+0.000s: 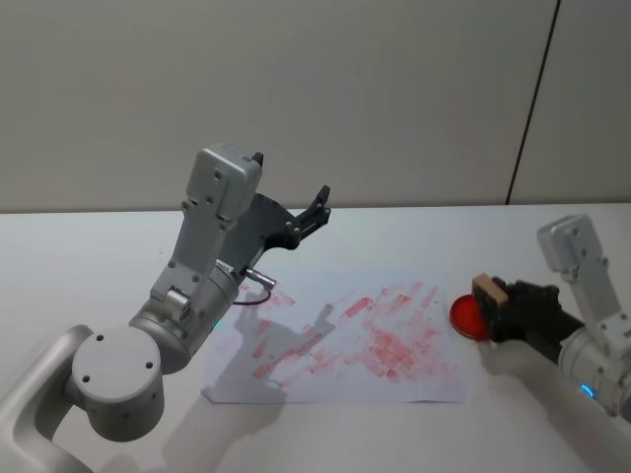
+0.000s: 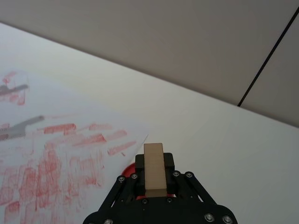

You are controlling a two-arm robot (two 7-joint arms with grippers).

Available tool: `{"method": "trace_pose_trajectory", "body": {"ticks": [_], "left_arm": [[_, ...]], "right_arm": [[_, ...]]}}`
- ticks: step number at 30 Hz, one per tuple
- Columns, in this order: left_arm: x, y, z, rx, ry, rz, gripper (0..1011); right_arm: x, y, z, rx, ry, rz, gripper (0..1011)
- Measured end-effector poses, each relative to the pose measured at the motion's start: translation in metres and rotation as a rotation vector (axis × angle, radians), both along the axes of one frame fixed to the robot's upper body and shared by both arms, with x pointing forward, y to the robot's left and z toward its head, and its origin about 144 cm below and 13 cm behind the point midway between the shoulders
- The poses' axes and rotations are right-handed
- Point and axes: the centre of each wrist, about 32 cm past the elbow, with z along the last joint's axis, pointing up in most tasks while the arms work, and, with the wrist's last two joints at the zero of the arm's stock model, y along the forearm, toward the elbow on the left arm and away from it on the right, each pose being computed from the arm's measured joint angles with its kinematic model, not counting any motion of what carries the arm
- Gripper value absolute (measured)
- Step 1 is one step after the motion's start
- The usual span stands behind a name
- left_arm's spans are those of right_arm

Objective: Use the one hand to pick up the stamp and affix it onto the A4 paper.

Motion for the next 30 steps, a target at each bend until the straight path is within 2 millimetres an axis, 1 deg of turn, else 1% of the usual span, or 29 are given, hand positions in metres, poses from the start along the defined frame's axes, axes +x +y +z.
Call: {"method": "trace_pose_trajectory", "body": {"ticks": [11,13,17,20,25,26,30], "left_arm": [[0.000,0.000,0.000,0.000,0.000,0.000,1001],[0.000,0.000,0.000,0.000,0.000,0.000,1001],[0.000,0.000,0.000,0.000,0.000,0.000,1002],[0.000,0.000,0.000,0.000,0.000,0.000,1001],[0.000,0.000,0.000,0.000,0.000,0.000,1001],[0.000,0.000,0.000,0.000,0.000,0.000,1002],[0.000,0.000,0.000,0.000,0.000,0.000,1001]], "right_arm": [[0.006,0.010,0.026,0.082,-0.104,0.048,217],[0.009,0.016,0.033,0.108,-0.120,0.076,217],[0.011,0.022,0.038,0.128,-0.126,0.109,217],[0.014,0.031,0.043,0.147,-0.122,0.154,217],[0.019,0.045,0.044,0.159,-0.091,0.227,217],[0.019,0.045,0.044,0.159,-0.091,0.227,217],[0.022,0.058,0.040,0.156,-0.056,0.276,218]]}}
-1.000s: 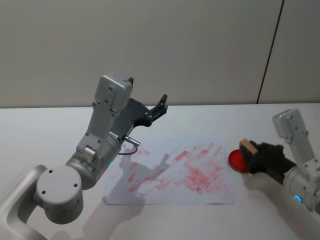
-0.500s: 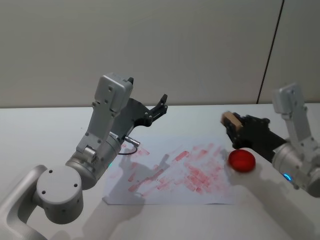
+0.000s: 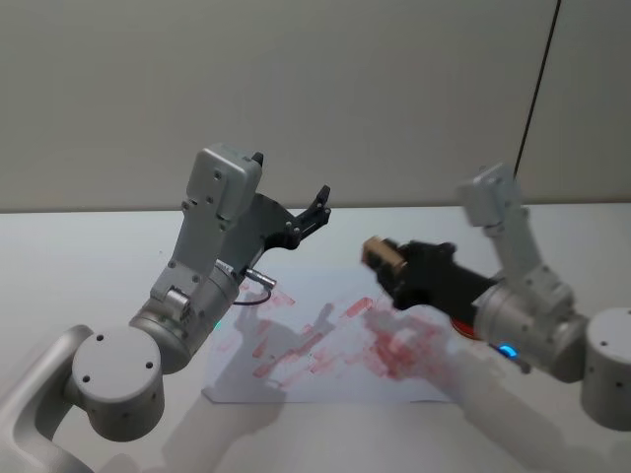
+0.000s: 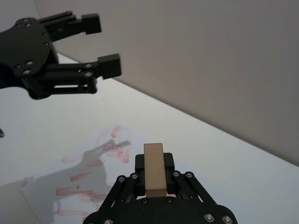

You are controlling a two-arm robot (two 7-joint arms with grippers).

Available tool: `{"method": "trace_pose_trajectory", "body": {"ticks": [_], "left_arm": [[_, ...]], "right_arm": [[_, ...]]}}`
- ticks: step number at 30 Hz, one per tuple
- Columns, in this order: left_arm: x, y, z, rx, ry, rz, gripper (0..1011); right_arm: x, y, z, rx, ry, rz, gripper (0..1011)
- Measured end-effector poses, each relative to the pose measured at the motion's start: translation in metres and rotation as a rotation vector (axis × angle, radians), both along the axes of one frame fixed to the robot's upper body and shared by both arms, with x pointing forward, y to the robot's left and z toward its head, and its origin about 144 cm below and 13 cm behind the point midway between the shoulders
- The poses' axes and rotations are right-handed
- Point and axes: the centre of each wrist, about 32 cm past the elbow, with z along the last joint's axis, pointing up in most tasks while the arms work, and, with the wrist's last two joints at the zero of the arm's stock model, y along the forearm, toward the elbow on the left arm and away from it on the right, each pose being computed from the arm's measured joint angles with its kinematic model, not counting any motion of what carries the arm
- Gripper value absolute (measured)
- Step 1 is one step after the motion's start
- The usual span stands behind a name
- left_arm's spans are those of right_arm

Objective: Use the one hand to pick up the stamp and affix it onto the A4 paper.

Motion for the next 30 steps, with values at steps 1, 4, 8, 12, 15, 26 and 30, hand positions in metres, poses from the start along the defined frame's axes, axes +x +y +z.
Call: {"method": "trace_pose_trajectory", "body": {"ticks": [1,4,8,12,15,26,30], "left_arm": [[0.000,0.000,0.000,0.000,0.000,0.000,1001],[0.000,0.000,0.000,0.000,0.000,0.000,1001],[0.000,0.000,0.000,0.000,0.000,0.000,1001],[0.000,0.000,0.000,0.000,0.000,0.000,1001],[0.000,0.000,0.000,0.000,0.000,0.000,1001],[0.000,0.000,0.000,0.000,0.000,0.000,1001],[0.000,0.000,0.000,0.000,0.000,0.000,1001]], "right_arm": [[0.001,0.005,-0.002,-0.005,0.013,0.018,218],[0.003,0.014,-0.007,-0.022,0.038,0.048,217],[0.005,0.022,-0.012,-0.042,0.067,0.073,217],[0.005,0.028,-0.020,-0.065,0.099,0.089,216],[0.005,0.031,-0.024,-0.078,0.118,0.094,217],[0.002,0.035,-0.038,-0.112,0.178,0.091,218],[0.001,0.035,-0.042,-0.124,0.201,0.084,216]]}}
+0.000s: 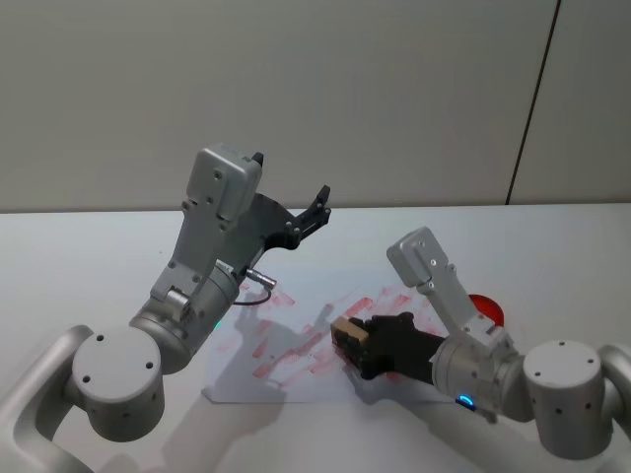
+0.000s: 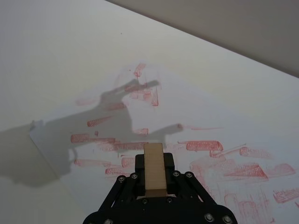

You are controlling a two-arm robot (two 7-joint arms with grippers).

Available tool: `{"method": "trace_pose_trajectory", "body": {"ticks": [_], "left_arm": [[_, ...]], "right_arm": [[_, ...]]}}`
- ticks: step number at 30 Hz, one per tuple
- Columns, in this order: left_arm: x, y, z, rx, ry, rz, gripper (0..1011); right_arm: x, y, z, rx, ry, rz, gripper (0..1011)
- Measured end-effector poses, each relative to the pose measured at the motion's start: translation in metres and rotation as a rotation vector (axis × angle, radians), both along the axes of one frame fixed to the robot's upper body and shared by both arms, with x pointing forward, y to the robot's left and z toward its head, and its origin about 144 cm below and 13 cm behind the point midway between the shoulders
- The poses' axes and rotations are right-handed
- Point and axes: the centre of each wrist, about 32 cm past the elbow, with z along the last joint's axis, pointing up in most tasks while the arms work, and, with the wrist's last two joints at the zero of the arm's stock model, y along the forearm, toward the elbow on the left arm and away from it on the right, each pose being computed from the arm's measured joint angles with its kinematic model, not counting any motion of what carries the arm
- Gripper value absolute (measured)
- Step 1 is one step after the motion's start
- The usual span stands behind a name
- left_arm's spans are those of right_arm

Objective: Use the one hand to pick up the stamp and affix it onto the A4 paper.

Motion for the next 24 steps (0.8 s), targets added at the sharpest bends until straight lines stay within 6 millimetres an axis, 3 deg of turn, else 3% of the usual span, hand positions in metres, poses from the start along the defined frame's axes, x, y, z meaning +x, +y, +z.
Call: {"method": "trace_pose_trajectory", "body": {"ticks": [24], "left_arm": [[0.000,0.000,0.000,0.000,0.000,0.000,1001]], "right_arm": [[-0.005,-0.001,-0.012,-0.023,0.038,-0.019,217]]}}
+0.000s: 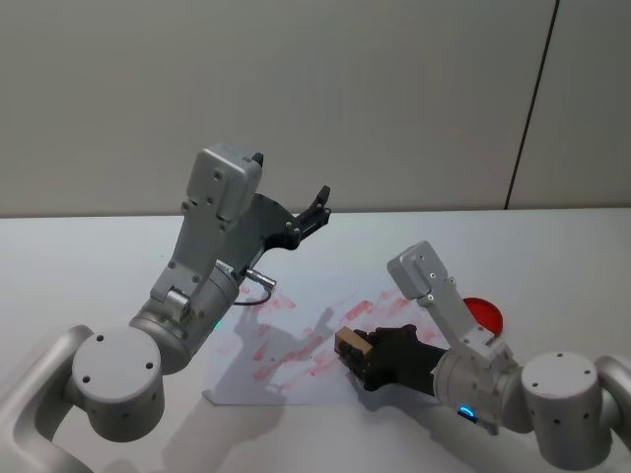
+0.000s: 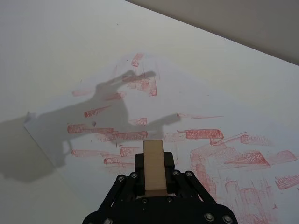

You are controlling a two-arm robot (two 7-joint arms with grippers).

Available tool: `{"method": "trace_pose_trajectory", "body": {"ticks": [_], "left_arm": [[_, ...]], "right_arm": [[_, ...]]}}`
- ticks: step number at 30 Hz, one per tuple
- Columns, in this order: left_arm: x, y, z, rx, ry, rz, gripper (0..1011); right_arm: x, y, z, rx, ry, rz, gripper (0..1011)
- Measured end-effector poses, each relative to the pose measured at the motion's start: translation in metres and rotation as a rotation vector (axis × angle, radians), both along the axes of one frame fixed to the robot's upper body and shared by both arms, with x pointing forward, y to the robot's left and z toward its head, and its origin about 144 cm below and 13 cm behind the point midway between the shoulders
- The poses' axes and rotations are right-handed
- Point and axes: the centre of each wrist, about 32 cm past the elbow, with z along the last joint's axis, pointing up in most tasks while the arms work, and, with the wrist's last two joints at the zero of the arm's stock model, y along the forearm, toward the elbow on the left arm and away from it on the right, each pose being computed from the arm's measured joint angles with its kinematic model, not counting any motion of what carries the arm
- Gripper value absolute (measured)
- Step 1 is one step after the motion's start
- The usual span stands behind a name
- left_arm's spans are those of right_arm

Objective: Use the one hand to pick up the stamp and affix it onto the A4 paper.

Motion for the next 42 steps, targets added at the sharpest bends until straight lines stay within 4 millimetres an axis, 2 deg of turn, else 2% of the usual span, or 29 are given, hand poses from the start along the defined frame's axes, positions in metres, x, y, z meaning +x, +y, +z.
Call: {"method": "trace_pose_trajectory", "body": {"ticks": [7,17,25,38,42], "left_arm": [[0.000,0.000,0.000,0.000,0.000,0.000,1001],[0.000,0.000,0.000,0.000,0.000,0.000,1001],[0.000,0.000,0.000,0.000,0.000,0.000,1001],[0.000,0.000,0.000,0.000,0.000,0.000,1001],[0.000,0.000,0.000,0.000,0.000,0.000,1001]], "right_arm": [[0.000,-0.001,0.007,0.043,-0.022,-0.010,217],[-0.001,-0.015,0.040,0.163,-0.118,-0.063,217],[-0.008,-0.048,0.058,0.202,-0.177,-0.164,216],[-0.017,-0.100,0.054,0.122,-0.214,-0.316,217],[-0.016,-0.108,0.051,0.098,-0.216,-0.336,217]]}}
